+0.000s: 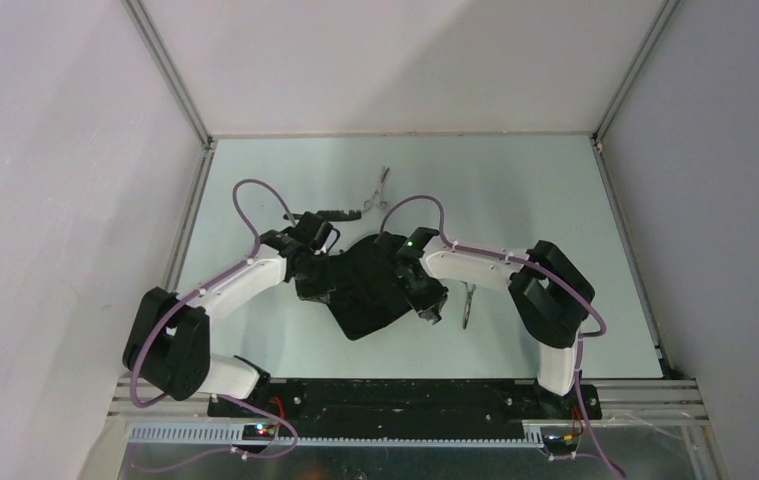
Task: Sort the hair-cutting tools
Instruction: Move the hairdressing tool bag to the center of the board.
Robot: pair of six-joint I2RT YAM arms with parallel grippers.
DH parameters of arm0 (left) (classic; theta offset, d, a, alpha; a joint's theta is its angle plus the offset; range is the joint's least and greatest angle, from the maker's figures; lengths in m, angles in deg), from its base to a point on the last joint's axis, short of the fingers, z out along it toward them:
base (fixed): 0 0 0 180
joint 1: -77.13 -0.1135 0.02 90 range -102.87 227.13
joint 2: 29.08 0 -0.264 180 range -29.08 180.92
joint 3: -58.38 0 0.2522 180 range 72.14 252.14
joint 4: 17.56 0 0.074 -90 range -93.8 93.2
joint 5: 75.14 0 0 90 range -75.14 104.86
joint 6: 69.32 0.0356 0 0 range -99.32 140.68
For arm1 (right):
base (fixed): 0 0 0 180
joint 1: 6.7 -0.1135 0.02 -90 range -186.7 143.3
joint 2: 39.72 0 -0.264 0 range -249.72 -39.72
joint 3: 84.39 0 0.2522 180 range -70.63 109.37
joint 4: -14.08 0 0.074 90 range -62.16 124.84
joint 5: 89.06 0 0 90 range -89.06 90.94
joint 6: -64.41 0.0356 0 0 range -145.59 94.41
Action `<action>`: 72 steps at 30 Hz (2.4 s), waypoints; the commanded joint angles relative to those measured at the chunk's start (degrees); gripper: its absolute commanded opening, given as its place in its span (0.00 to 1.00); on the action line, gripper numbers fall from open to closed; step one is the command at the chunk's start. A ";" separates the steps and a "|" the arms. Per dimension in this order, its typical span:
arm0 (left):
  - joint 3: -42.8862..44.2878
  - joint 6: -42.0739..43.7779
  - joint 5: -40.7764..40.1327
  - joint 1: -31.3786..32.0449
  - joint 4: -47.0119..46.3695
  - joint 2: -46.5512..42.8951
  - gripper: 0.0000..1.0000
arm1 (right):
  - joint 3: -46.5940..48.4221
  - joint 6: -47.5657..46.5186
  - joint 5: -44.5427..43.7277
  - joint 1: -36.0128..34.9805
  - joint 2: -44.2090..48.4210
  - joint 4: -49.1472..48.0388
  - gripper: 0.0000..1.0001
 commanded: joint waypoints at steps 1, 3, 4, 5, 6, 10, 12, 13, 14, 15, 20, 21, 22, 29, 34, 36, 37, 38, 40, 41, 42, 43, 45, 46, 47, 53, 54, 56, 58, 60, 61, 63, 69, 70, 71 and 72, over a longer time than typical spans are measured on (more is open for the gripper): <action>0.55 3.08 -0.01 0.74 1.66 -2.33 0.00 | 2.26 -2.62 -2.09 -0.79 -0.20 -2.11 0.00; 0.71 3.63 -0.05 1.31 1.70 -2.34 0.00 | 3.08 -3.03 -1.81 -1.09 -0.72 -2.68 0.00; 0.79 3.71 0.01 1.67 1.74 -2.25 0.00 | 3.79 -3.17 -1.82 -1.14 -1.08 -2.96 0.00; 0.78 3.82 0.11 1.85 1.79 -2.12 0.00 | 4.16 -3.27 -1.79 -1.27 -1.35 -3.07 0.00; 0.81 3.85 0.17 2.20 1.79 -2.05 0.00 | 4.86 -3.38 -1.81 -1.32 -1.77 -3.15 0.00; 1.00 4.01 0.45 3.34 1.49 -1.67 0.00 | 7.22 -4.21 -1.94 -1.43 -3.10 -3.11 0.00; 1.09 4.13 0.72 3.69 1.42 -1.47 0.00 | 8.41 -4.59 -2.28 -1.34 -3.56 -3.18 0.00; 1.14 4.23 0.86 3.91 1.47 -1.42 0.00 | 8.95 -4.74 -2.36 -1.22 -3.68 -3.42 0.00; 1.29 4.43 0.87 4.03 1.54 -1.49 0.00 | 9.20 -5.05 -2.49 -1.09 -3.95 -3.60 0.00; 1.38 4.60 0.86 4.33 1.63 -1.52 0.00 | 9.63 -5.14 -2.52 -1.01 -4.26 -3.96 0.00; 1.89 5.81 -0.06 5.23 2.43 -1.91 0.00 | 10.57 -7.50 -2.68 -0.82 -5.21 -5.45 0.00; 1.89 5.99 -0.13 5.40 2.55 -1.95 0.00 | 10.54 -8.08 -2.61 -0.92 -5.32 -6.34 0.00; 1.92 6.26 -0.12 5.47 2.74 -1.93 0.00 | 10.53 -9.40 -2.64 -1.28 -5.40 -6.86 0.00; 2.32 7.58 -2.47 5.50 4.97 -3.42 0.00 | 9.27 -16.37 -4.15 -1.90 -6.92 -10.24 0.00; 2.07 9.08 -2.46 5.53 7.01 -5.52 0.00 | 6.55 -22.32 -4.06 -1.64 -5.60 -13.35 0.00; 1.90 9.50 -2.18 5.51 7.31 -6.14 0.00 | 6.88 -24.37 -3.44 -1.71 -5.63 -13.86 0.00; 1.79 9.64 -2.11 5.53 7.49 -6.39 0.00 | 7.20 -25.23 -2.92 -1.66 -5.68 -13.92 0.00; 1.76 9.66 -2.12 5.47 7.58 -6.51 0.00 | 7.88 -25.47 -2.51 -1.69 -5.84 -13.93 0.00; 1.68 9.56 -2.00 5.51 7.55 -6.75 0.00 | 8.82 -25.75 -0.90 -1.60 -6.21 -13.94 0.00; 1.65 9.35 -1.80 5.53 7.46 -6.82 0.00 | 9.34 -25.51 -0.02 -1.56 -6.37 -13.88 0.00; 1.60 9.25 -1.75 5.54 7.44 -6.86 0.00 | 9.61 -24.79 0.30 -1.60 -6.65 -13.47 0.00; 1.58 8.98 -1.71 5.50 7.35 -6.94 0.00 | 10.33 -24.24 0.81 -1.56 -6.81 -13.07 0.00; 1.54 8.62 -1.66 5.52 7.14 -6.84 0.00 | 11.14 -22.28 1.88 -1.44 -7.28 -11.89 0.00; 1.55 8.49 -1.59 5.49 6.96 -6.83 0.00 | 11.26 -20.55 2.18 -1.35 -7.38 -11.15 0.00; 1.42 8.29 -1.28 5.52 6.75 -6.78 0.00 | 11.44 -19.71 2.79 -1.27 -7.40 -10.90 0.00; 0.96 8.15 -0.82 5.51 6.28 -7.05 0.00 | 10.13 -14.62 2.44 -0.68 -7.64 -12.37 0.00; 0.79 8.07 -0.82 5.54 6.32 -7.15 0.00 | 10.10 -13.98 1.76 -0.56 -7.83 -12.56 0.00; 0.57 8.02 -0.98 5.54 6.55 -7.59 0.00 | 9.98 -13.51 1.32 -0.29 -8.38 -13.27 0.00; 0.32 7.95 -1.20 5.51 6.75 -7.87 0.00 | 9.79 -13.19 0.53 0.08 -8.67 -13.84 0.00; -0.02 7.78 -1.33 5.46 6.79 -8.09 0.00 | 9.52 -12.70 -0.13 0.69 -8.80 -14.20 0.00; -0.07 7.68 -1.38 5.50 6.74 -8.16 0.00 | 9.23 -12.49 -0.15 0.93 -8.81 -14.32 0.00; -0.26 7.52 -1.37 5.49 6.72 -8.28 0.00 | 8.67 -11.48 -0.20 1.87 -8.63 -14.69 0.00; -0.34 7.27 -1.55 5.50 6.49 -8.18 0.00 | 6.16 -10.51 0.69 1.97 -8.08 -15.38 0.00; -0.35 7.29 -1.49 5.48 6.28 -8.17 0.00 | 5.71 -10.43 0.75 1.92 -8.00 -15.39 0.00; -0.37 7.20 -1.52 5.48 6.14 -8.11 0.00 | 5.47 -10.25 0.96 1.78 -7.92 -15.39 0.00; -0.49 7.17 -1.52 5.47 5.88 -8.09 0.00 | 5.14 -10.16 1.06 1.70 -7.76 -15.32 0.00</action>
